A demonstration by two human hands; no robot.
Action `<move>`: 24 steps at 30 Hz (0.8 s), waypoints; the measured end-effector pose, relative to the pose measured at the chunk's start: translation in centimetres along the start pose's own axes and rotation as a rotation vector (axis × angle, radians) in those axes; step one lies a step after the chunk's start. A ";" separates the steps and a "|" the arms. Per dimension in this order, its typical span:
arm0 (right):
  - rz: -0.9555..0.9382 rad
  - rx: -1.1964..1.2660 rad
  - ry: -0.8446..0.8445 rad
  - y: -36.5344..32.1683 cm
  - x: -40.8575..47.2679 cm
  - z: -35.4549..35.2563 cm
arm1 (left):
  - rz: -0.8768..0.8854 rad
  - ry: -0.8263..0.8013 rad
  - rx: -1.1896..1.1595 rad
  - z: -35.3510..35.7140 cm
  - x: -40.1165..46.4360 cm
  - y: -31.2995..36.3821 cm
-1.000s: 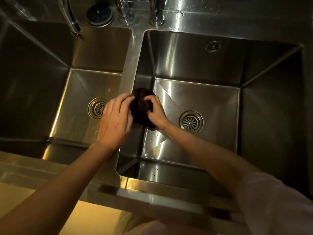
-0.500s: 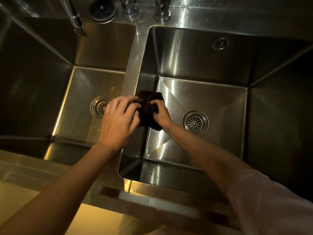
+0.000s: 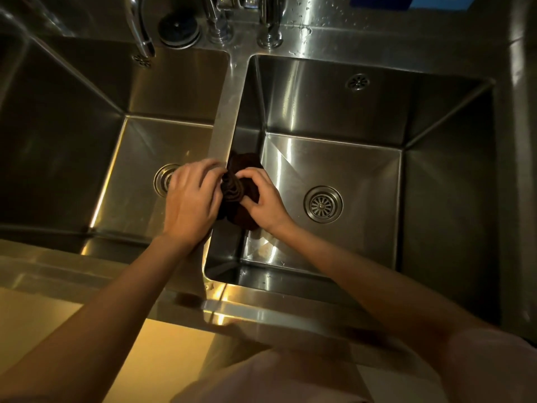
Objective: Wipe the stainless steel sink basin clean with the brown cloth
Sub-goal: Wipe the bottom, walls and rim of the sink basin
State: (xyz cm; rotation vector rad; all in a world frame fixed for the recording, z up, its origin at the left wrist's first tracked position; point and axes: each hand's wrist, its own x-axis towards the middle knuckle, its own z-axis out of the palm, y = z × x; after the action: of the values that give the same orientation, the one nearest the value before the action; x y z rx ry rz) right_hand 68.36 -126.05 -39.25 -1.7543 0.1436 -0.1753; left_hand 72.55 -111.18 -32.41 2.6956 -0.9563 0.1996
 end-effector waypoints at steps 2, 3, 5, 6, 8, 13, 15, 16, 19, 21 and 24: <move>0.020 0.004 -0.008 -0.1 -0.1 0.1 | 0.002 -0.034 0.082 -0.5 -1.1 -0.5; 0.029 -0.005 -0.008 0.2 0.1 0.1 | -0.015 -0.063 0.123 -0.6 -1.8 -0.6; 0.060 -0.038 -0.019 1.2 0.3 0.4 | -0.085 -0.139 0.169 -0.8 -3.3 -0.6; 0.090 -0.051 -0.031 1.8 0.5 0.6 | -0.123 -0.174 0.170 -0.7 -3.9 -0.5; 0.171 -0.058 -0.054 3.2 0.6 1.0 | -0.184 -0.216 0.151 -0.4 -4.9 -0.3; 0.352 -0.098 -0.103 7.0 0.9 1.8 | -0.210 -0.175 0.105 0.2 -5.3 -0.2; 0.415 -0.150 -0.146 8.5 1.0 1.9 | -0.208 -0.161 0.097 0.3 -5.3 -0.1; 0.438 -0.175 -0.163 9.2 1.0 2.0 | -0.211 -0.159 0.098 0.3 -5.3 -0.1; 0.463 -0.258 -0.196 10.8 1.4 2.1 | -0.217 -0.155 0.099 0.3 -5.2 0.1; 0.465 -0.282 -0.187 11.2 1.7 2.2 | -0.211 -0.157 0.110 0.3 -5.1 0.1; 0.470 -0.264 -0.157 11.1 1.7 2.4 | -0.209 -0.170 0.115 0.3 -5.2 0.0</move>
State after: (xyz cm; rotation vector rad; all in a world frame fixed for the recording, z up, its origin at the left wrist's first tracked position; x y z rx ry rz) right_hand 70.54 -126.15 -50.53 -1.9348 0.4753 0.3360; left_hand 68.53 -108.18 -33.84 2.9325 -0.7185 -0.0174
